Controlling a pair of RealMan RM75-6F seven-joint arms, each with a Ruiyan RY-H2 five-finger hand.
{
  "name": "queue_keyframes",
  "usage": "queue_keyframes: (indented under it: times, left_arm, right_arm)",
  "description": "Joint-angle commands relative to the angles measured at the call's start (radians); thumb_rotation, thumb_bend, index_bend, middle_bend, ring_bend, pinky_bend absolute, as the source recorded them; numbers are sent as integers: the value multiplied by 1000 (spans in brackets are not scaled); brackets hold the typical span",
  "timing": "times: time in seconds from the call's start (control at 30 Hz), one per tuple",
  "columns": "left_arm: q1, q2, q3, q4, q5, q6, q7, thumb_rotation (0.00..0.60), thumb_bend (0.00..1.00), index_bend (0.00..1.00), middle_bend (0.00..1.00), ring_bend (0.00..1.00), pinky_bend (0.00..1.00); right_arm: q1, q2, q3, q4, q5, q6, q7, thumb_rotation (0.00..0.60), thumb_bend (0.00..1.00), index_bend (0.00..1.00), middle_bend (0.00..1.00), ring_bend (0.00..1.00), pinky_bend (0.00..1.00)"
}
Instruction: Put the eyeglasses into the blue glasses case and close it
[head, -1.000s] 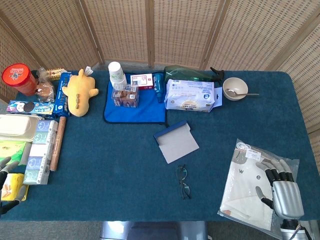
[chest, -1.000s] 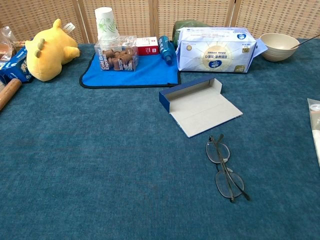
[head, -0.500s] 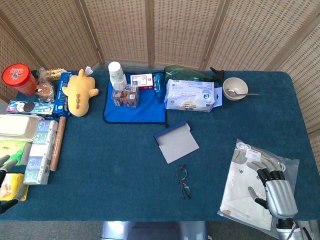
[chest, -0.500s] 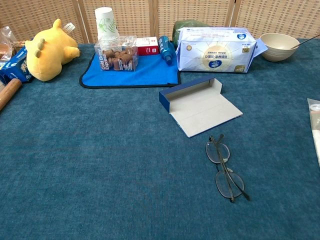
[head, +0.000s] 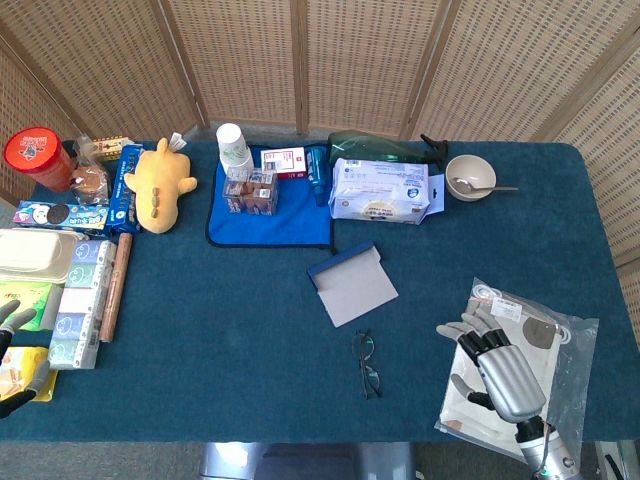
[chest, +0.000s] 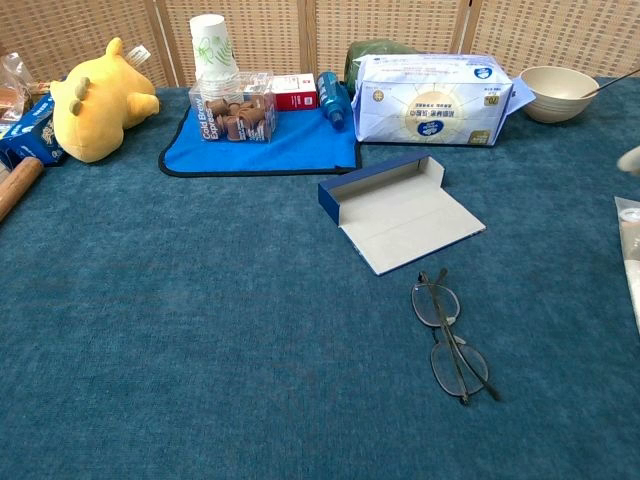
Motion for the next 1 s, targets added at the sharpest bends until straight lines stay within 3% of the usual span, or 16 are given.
queue_keyframes:
  times: [0.03,0.43,0.73,1.0]
  left_arm:
    - [-7,1,-4,-1,-7,-9,3,600,292,206,144,53,0]
    - [-34,21,-29,-9,-54,-40,4,600,293,204,144,53,0]
    - [-62,28,-45,-13,-86,-74,5,600,293,204,144,53,0]
    - [-71,27,-50,-5,-111,-87,4,600,293,205,143,53,0]
  right_arm:
    - [38,-5,4,-12,4,-53,-5,600,280,219,259,153,116]
    - [183,-78,49,-33,89,-263,-95,600,263,199,259,159,119]
    - [250,-179,89,-33,179,-333,-227,600,168,152,250,160,120]
    - [285,-250,102,-11,251,-360,-328,600,19,91,199,136,121]
